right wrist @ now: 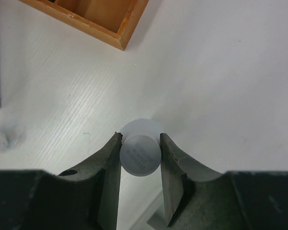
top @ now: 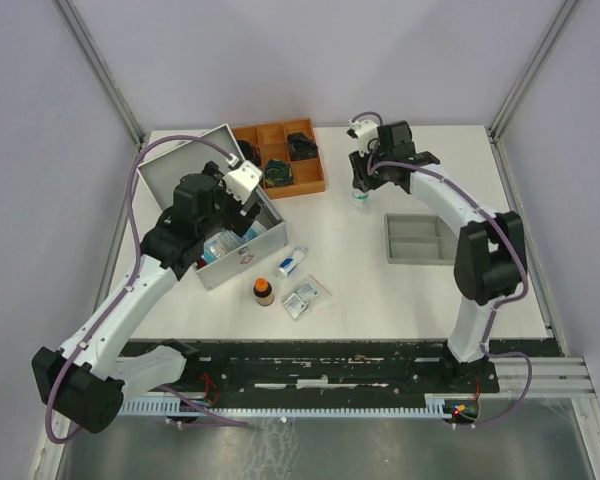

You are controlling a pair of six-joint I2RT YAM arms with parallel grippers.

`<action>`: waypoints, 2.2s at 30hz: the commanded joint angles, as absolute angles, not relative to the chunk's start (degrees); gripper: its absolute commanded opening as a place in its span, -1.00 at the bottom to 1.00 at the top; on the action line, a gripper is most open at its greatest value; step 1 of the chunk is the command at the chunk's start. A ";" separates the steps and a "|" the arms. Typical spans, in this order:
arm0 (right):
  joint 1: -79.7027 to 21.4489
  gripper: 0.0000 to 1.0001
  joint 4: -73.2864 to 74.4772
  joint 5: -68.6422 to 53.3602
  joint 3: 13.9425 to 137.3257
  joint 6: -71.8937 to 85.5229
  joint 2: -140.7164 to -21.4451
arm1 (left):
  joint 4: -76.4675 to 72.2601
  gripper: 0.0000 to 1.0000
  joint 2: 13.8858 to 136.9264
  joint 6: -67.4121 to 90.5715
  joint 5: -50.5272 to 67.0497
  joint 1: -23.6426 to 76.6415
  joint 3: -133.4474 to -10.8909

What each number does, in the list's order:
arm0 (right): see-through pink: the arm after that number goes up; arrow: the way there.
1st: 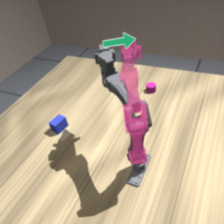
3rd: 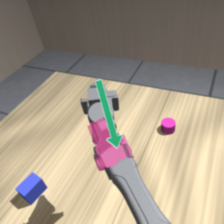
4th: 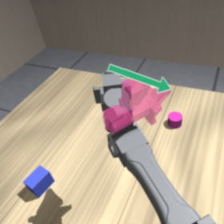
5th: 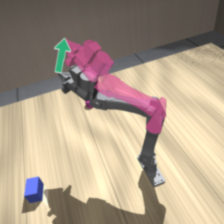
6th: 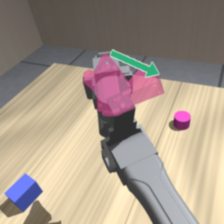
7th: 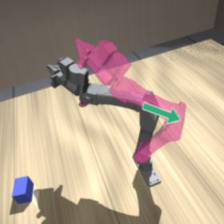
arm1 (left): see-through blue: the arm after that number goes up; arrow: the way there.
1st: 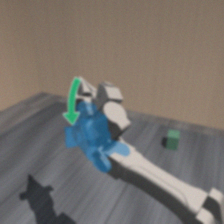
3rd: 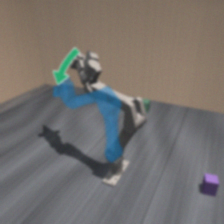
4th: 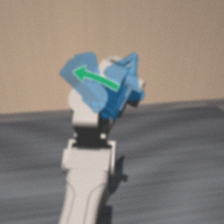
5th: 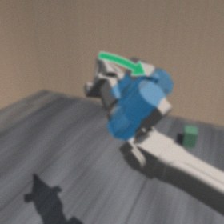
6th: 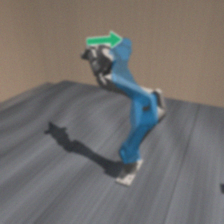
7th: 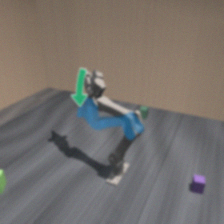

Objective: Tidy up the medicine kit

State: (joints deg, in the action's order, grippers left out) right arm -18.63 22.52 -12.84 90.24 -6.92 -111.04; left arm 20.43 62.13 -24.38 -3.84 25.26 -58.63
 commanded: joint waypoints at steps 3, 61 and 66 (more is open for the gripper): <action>-17.78 -0.99 32.47 -3.90 87.16 -17.20 -94.54 | 17.58 1.00 59.14 -21.39 -2.34 25.22 -58.32; -21.39 0.22 39.58 5.16 76.34 -25.63 -93.02 | 18.00 0.99 50.71 -21.29 -4.65 25.17 -54.11; -22.05 0.26 38.23 -16.14 72.26 -21.22 -85.34 | 18.41 0.99 51.04 -20.01 -4.08 25.05 -52.84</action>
